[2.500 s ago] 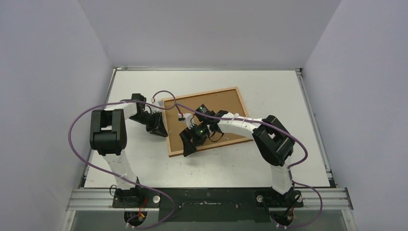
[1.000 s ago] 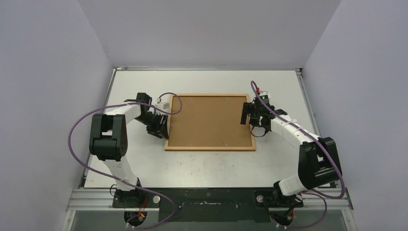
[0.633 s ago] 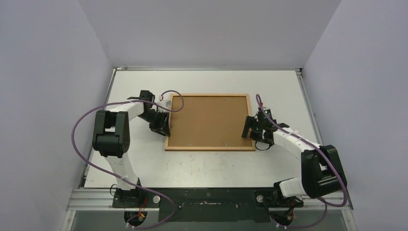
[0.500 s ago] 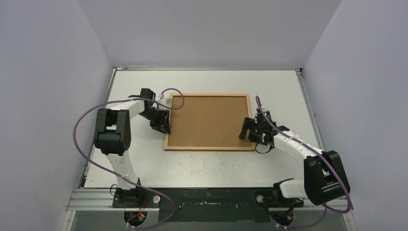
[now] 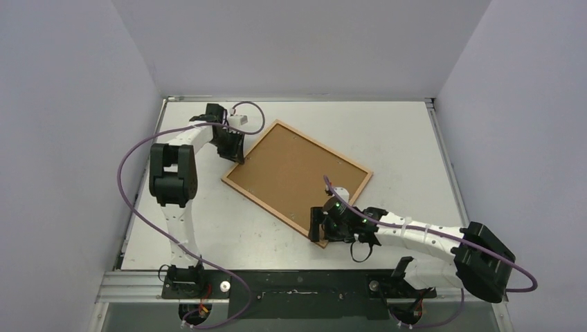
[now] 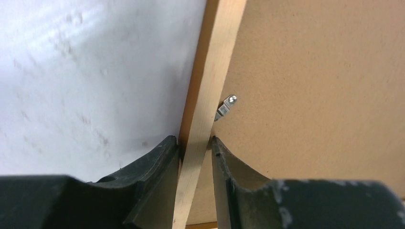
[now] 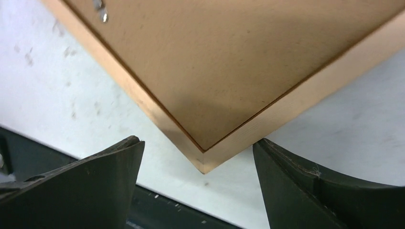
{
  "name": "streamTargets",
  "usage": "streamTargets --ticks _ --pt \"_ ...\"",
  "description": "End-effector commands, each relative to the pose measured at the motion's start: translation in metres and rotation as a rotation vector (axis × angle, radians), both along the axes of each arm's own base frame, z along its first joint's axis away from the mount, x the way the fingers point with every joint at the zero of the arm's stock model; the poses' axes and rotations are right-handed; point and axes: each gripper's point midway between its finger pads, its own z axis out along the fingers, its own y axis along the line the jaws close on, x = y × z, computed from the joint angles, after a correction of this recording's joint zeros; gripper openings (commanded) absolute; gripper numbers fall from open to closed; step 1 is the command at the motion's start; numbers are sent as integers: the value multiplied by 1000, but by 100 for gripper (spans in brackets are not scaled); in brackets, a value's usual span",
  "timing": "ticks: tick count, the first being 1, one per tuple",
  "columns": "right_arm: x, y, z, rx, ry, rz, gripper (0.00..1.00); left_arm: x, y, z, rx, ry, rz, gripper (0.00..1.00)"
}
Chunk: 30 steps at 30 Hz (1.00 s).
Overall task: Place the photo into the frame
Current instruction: Adjust the photo frame at the center of the board.
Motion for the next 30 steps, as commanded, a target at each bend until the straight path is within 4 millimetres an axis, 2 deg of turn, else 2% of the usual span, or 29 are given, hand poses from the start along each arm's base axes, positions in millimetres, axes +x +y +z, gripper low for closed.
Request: streamTargets --ticks 1,5,6,8,11,12,14,15,16,19,21,23,24,25,27,29,30 --pt "-10 51 26 212 -21 -43 88 8 -49 10 -118 22 -82 28" --pt "-20 75 28 260 -1 35 92 24 -52 29 -127 7 -82 36" --pt "-20 82 33 269 -1 61 93 28 -50 38 -130 -8 -78 39" --pt "-12 99 57 289 -34 112 94 32 -42 65 -146 -43 -60 42" --pt "6 118 89 312 -83 156 96 26 -23 103 -201 -70 -38 46" --pt "11 123 95 319 -92 163 96 21 -15 112 -209 -69 -35 47" --pt "24 131 106 338 -114 162 96 9 1 116 -198 -67 -29 47" --pt "31 136 111 354 -131 158 96 2 5 111 -187 -58 -35 47" --pt "39 140 115 373 -143 156 96 -8 14 98 -176 -31 -28 47" --pt "63 147 116 364 -183 140 97 -16 32 69 -145 8 9 46" --pt "83 153 113 371 -216 124 97 -11 36 56 -155 23 32 44" --pt "105 163 110 388 -247 118 97 0 38 52 -168 9 47 43" --pt "135 180 112 407 -299 136 96 7 38 48 -175 3 39 42" --pt "144 190 112 420 -306 166 96 6 37 46 -179 9 34 42" --pt "162 206 91 391 -286 219 95 3 40 38 -161 14 37 42" --pt "175 226 90 402 -301 273 95 4 44 29 -135 4 61 42" --pt "177 232 79 394 -285 296 94 6 47 26 -125 -3 79 42"
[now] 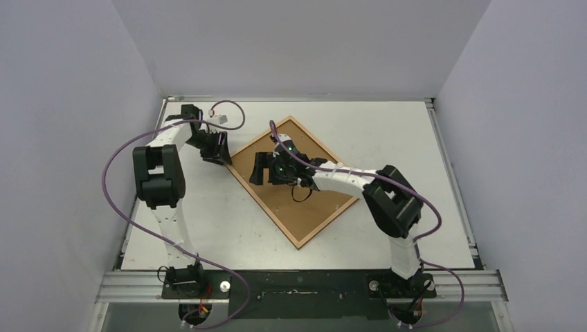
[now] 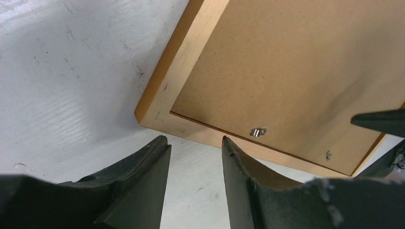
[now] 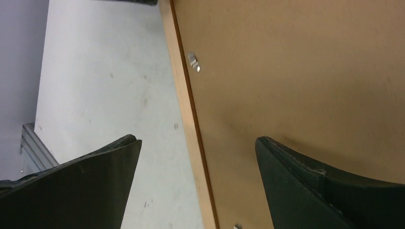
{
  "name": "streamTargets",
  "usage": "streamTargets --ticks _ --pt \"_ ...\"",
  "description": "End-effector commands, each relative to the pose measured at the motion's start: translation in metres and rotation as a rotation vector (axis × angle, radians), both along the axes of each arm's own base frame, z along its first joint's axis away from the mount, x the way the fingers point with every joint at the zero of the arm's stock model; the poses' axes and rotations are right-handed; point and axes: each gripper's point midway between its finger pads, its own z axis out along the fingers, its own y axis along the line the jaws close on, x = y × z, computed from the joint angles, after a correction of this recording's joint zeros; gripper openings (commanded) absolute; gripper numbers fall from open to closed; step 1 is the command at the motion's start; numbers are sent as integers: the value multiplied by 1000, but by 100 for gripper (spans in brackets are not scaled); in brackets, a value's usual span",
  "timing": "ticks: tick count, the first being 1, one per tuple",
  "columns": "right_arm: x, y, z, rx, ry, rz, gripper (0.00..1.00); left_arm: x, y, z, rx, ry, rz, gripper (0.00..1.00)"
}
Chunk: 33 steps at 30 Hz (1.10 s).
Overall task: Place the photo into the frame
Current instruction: Adjust the photo frame at the center of the board, then install the photo frame at the center of the board.
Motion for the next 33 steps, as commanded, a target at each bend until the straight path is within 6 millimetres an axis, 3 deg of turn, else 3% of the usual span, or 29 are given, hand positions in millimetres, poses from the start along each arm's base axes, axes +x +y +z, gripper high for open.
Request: streamTargets --ticks 1,6,14,33 --pt "33 47 22 83 -136 145 94 22 8 -1 30 -98 46 42" --pt "42 70 5 83 -154 232 93 35 15 -4 20 -131 122 42" --pt "47 92 4 104 -197 305 93 32 15 -17 -3 -97 116 34" --pt "53 116 -18 138 -194 348 93 23 14 -26 -12 -69 120 29"
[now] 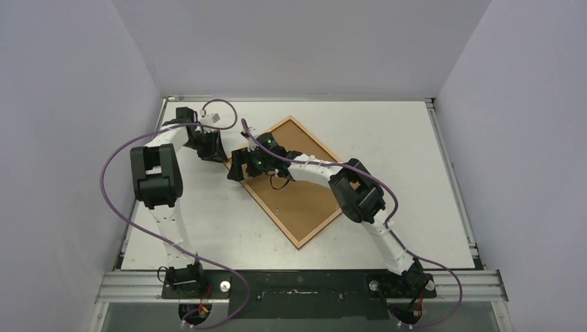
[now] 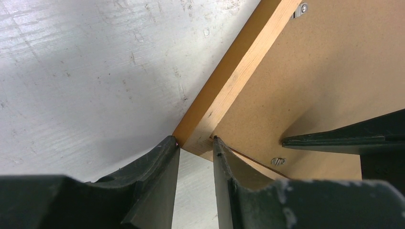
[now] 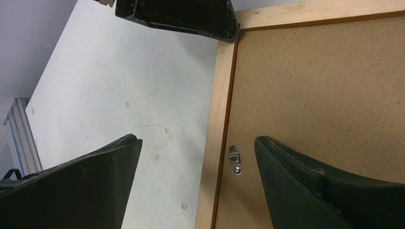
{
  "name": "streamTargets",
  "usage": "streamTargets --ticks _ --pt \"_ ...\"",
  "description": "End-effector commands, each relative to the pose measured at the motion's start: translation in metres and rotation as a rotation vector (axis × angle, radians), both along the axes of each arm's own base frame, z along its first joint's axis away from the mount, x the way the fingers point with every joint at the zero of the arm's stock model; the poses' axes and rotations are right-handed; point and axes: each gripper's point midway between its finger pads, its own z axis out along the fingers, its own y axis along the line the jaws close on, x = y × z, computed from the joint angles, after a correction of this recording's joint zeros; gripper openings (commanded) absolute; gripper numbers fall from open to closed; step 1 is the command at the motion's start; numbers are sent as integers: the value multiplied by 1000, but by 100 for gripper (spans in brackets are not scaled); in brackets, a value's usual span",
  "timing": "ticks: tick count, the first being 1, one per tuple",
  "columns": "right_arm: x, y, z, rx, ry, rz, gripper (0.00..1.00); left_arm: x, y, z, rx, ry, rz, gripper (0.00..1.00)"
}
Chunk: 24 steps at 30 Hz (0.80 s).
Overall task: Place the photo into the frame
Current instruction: Install the photo frame at the center of the board.
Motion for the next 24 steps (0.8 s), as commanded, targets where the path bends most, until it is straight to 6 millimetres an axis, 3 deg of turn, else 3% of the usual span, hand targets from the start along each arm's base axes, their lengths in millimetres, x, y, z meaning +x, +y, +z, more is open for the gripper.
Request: streamTargets --ticks 1,15,24 --pt "-3 15 11 46 -31 44 93 0 -2 -6 -5 -5 -8 29" --pt "-28 23 7 47 -6 135 92 0 -1 -4 -2 -5 1 29" --pt "-31 21 11 46 -10 139 91 2 -1 -3 0 -5 3 28"
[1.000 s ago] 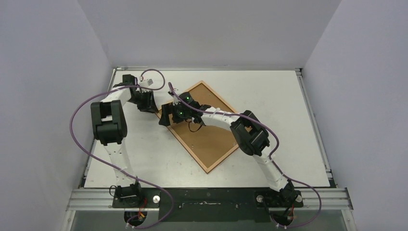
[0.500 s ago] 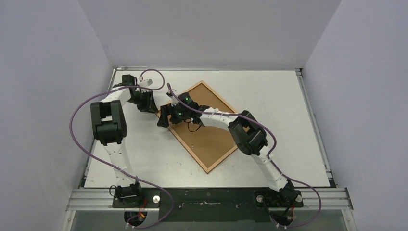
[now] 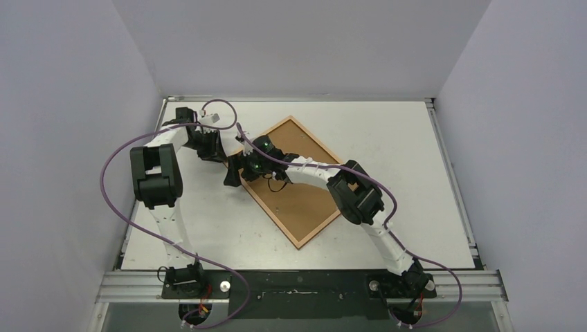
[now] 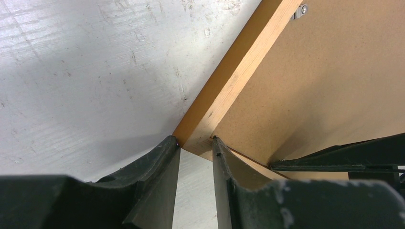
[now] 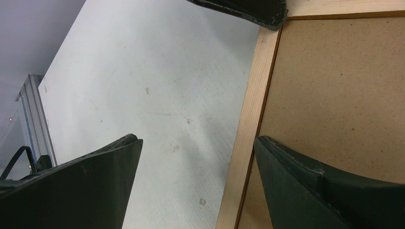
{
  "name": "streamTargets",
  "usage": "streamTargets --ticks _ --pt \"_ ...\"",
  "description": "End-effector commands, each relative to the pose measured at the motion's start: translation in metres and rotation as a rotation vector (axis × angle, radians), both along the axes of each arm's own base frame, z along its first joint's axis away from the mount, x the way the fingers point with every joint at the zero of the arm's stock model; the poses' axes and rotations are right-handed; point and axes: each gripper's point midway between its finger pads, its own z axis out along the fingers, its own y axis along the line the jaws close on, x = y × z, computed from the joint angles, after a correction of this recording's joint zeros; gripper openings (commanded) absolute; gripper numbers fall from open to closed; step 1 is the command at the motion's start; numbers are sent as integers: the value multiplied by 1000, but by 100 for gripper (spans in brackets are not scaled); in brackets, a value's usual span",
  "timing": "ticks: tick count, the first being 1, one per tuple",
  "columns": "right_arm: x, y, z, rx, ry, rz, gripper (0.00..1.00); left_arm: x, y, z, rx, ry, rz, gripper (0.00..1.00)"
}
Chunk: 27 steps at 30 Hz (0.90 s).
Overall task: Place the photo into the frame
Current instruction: Install the photo frame at the center of the board.
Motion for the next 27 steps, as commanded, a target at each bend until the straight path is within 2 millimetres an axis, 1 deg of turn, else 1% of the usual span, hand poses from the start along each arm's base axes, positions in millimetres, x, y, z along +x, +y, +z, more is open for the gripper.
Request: streamTargets --ticks 1,4,6,8,12,14,17,22,27 --pt "-9 8 10 25 -14 44 91 1 -1 -3 8 -5 -3 28" --pt "-6 7 17 35 -29 37 91 2 -1 -3 8 -6 -2 28" --pt "-1 4 28 60 -50 17 91 2 -1 -3 8 -5 -2 28" --pt "7 2 44 110 -65 1 91 1 -1 -3 10 -5 -4 28" --pt "17 -5 59 152 -81 -28 91 1 -1 -4 10 -3 -3 28" --pt "19 -7 60 156 -80 -36 92 1 -1 -3 8 -4 -2 28" --pt "19 -10 54 149 -70 -43 92 1 -2 -3 6 -3 -2 28" --pt "20 -12 56 182 -53 -54 92 0 -1 -4 5 0 -2 27" --pt "15 -13 46 157 -27 -44 91 0 -2 -4 6 -1 -1 27"
